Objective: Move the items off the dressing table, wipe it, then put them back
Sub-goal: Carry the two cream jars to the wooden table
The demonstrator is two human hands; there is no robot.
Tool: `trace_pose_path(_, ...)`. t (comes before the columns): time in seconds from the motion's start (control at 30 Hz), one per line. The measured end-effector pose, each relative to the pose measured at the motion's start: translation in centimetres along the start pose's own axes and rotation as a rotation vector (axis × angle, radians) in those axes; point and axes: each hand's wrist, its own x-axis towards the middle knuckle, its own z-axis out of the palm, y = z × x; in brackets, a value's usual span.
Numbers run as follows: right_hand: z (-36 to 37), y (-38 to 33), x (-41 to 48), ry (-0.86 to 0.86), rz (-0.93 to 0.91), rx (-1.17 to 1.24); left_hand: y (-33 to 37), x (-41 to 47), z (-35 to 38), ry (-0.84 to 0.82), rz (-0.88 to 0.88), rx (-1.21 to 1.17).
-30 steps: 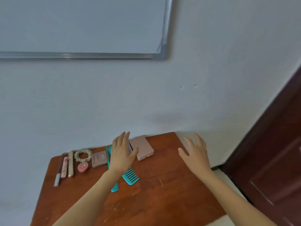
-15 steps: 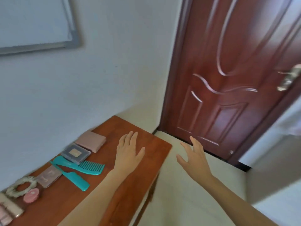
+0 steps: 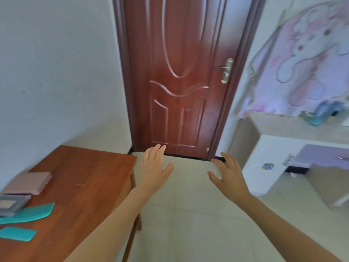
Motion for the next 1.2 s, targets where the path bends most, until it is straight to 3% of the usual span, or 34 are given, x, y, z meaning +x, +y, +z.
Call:
trace_pose_path(0.17,-6.5,7.6,-6.9,0.087,0.079,-0.009,9.8,-4.1,5.4,-0.023,0.069,-0.100)
trace_pose_path(0.43,-15.8,19.2,-19.6,0.115,0.307,-0.128,25.5,-11.2,14.2,-0.226,0.260,-0.205)
trace_pose_path(0.67,-21.4,26.0,-27.6,0.146,0.480,-0.234,33.8,-13.4,18.0,-0.282,0.437,-0.248)
trace_pose_path(0.9,-24.5,29.8,-27.3,0.174,0.461,-0.241,38.6,-10.2,20.0,-0.243,0.487,-0.310)
trace_pose_path(1.2,-27.9,36.9,-18.2,0.221,0.369,-0.280,43.4,-0.4,25.1,-0.186,0.479,-0.310)
